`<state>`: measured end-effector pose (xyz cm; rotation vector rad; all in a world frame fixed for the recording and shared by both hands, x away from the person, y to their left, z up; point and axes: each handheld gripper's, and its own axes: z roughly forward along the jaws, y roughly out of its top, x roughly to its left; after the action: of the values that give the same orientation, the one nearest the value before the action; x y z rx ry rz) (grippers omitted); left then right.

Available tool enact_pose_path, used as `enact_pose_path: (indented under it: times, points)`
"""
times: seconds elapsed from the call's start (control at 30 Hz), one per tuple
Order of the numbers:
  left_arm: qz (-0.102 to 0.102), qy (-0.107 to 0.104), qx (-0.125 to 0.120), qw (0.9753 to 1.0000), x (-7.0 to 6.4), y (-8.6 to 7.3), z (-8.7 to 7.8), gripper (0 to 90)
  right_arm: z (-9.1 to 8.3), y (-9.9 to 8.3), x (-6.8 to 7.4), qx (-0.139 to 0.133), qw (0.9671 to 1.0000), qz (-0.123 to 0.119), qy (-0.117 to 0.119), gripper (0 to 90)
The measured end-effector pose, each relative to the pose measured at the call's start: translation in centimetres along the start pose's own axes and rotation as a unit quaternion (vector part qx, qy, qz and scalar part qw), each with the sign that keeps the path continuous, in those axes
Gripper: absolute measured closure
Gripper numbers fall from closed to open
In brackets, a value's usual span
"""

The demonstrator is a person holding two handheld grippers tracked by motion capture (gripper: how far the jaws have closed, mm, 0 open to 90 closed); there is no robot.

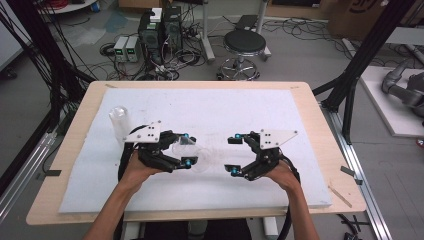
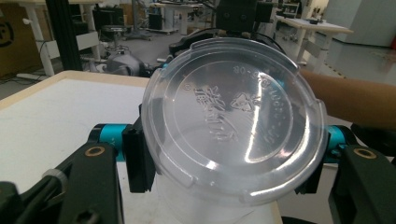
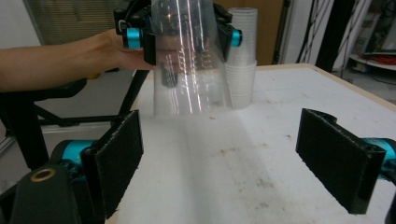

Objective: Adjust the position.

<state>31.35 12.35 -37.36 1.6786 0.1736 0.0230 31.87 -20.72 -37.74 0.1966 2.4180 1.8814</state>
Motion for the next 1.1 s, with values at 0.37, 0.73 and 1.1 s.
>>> enact_pose_path:
  times: [0.37, 0.73, 1.1]
  points:
    - [0.003, -0.011, 0.005, 0.9999, -0.3, 0.2, 1.3, 37.8, 3.0, 1.3, 0.2, 0.006, 0.9989, -0.017, 0.043, 14.9]
    - [0.004, -0.011, -0.005, 0.9999, -0.4, 0.3, 1.4, 37.8, 5.6, 1.5, 0.5, 0.015, 0.9978, -0.023, 0.060, 16.0]
    - [0.004, -0.015, -0.010, 0.9998, -0.4, 0.3, 1.4, 37.8, 6.2, 1.4, 0.6, 0.033, 0.9969, -0.033, 0.063, 22.7]
